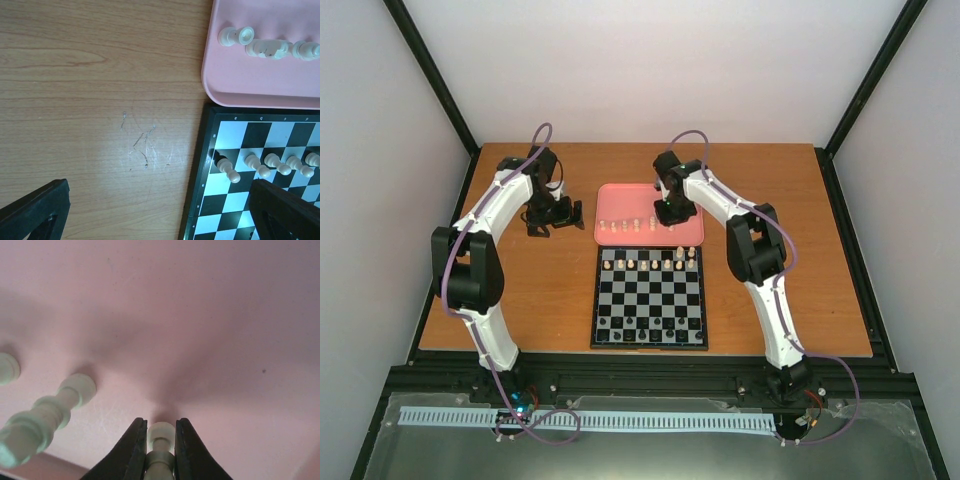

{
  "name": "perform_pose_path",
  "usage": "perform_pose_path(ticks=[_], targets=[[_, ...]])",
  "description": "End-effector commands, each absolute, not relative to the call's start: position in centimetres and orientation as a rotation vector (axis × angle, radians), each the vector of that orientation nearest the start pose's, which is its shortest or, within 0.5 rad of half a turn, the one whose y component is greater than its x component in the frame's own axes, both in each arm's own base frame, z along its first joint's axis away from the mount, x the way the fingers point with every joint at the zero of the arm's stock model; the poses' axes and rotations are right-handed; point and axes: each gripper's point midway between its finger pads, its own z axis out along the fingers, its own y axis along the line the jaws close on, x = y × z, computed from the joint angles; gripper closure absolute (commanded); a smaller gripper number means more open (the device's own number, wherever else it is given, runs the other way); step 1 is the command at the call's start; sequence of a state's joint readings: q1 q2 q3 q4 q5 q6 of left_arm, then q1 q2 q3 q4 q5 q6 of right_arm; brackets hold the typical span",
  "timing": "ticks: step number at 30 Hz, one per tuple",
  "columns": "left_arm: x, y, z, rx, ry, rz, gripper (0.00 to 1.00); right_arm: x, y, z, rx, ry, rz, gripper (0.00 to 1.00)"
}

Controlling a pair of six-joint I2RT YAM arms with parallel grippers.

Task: Set up the chess pieces on the board
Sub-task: Pick up the chess piece from the storage box, then place the chess piece on the chessboard.

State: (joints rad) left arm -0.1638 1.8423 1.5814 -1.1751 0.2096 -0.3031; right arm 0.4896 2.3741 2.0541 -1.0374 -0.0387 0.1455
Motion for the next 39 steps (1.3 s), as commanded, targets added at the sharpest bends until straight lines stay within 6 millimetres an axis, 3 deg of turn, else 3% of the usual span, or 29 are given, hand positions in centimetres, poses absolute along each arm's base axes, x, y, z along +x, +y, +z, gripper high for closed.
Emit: perform_pose_path(ticks=[1,5,12,16,30,39], targets=[[37.1,-9.8,13.8,-0.183,2.993,-0.362,0.00,45.0,24.4,9.3,-0.450,2.815,0.193,0.97],[37.1,-9.8,14.0,-0.181,2.985,-0.364,0.00,43.1,25.0,12.2,-0.443,2.778,0.246,0.97],[36.8,-9.8,14.2,-0.181,2.978,-0.367,0.00,37.2,26.9,10.3,-0.532,2.838,0.278,0.97],[36.8,-9.7,14.2,-0.182,2.977,-0.368,0.00,35.2,27.6,8.8,-0.545,2.872,0.294,0.97],[36.5,-9.7,14.2,-0.182,2.977,-0.368,0.00,35.9,26.4,6.0,-0.542,2.902,0.136,0.97],[36.6,-9.8,14.1,-0.182,2.981,-0.371,0.00,36.6,26.4,5.4,-0.544,2.901,0.110,0.97]])
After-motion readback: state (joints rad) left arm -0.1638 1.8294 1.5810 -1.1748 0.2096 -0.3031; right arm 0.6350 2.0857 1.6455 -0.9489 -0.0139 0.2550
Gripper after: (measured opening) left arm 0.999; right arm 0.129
